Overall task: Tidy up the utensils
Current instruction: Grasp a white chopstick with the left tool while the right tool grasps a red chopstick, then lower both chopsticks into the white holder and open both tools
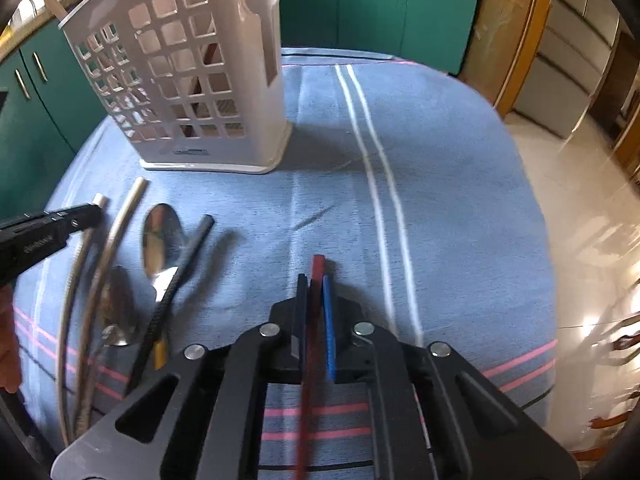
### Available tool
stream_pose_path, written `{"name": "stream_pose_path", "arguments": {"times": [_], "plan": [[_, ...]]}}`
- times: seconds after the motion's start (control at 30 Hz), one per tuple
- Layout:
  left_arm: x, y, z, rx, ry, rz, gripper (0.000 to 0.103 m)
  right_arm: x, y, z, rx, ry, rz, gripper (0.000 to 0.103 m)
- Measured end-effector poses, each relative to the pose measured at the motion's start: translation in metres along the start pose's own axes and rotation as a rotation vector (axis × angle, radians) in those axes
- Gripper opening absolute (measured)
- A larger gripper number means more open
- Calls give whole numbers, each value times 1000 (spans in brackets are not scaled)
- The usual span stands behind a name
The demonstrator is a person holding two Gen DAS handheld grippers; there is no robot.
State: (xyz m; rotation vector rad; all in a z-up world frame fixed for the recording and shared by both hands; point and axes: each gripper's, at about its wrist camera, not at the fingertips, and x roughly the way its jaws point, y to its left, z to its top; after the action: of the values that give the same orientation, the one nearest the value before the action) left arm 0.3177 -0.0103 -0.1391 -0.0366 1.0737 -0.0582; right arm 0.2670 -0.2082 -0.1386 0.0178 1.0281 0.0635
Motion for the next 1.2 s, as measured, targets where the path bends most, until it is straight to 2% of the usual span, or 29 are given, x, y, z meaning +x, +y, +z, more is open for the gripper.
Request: {"name": "stream_pose_path", "arguments": {"times": [0.1, 0.17, 0.5, 0.7, 1.0, 1.13, 1.2], "plan": [[-10, 4, -1, -20, -11, -17, 6, -11, -1, -2, 5, -13, 5, 7], [-29, 6, -1, -26, -45, -36, 6, -25, -1, -2, 9, -41, 12, 7], [-158, 6, 9, -33, -316, -137, 6, -145, -7, 8, -1, -282, 80, 7], [-209, 0, 14, -26, -450, -136, 6, -187, -9, 20, -13, -382, 116, 7], [-269, 0, 41, -54, -643, -207, 6, -233, -8, 59, -13, -520, 149, 7], [-293, -2, 63, -70, -719, -211, 6, -260, -5, 87, -11, -613, 155, 7], [-300, -4, 78, -90, -768, -186, 6, -271, -3, 101, -6, -661, 136, 7]]}}
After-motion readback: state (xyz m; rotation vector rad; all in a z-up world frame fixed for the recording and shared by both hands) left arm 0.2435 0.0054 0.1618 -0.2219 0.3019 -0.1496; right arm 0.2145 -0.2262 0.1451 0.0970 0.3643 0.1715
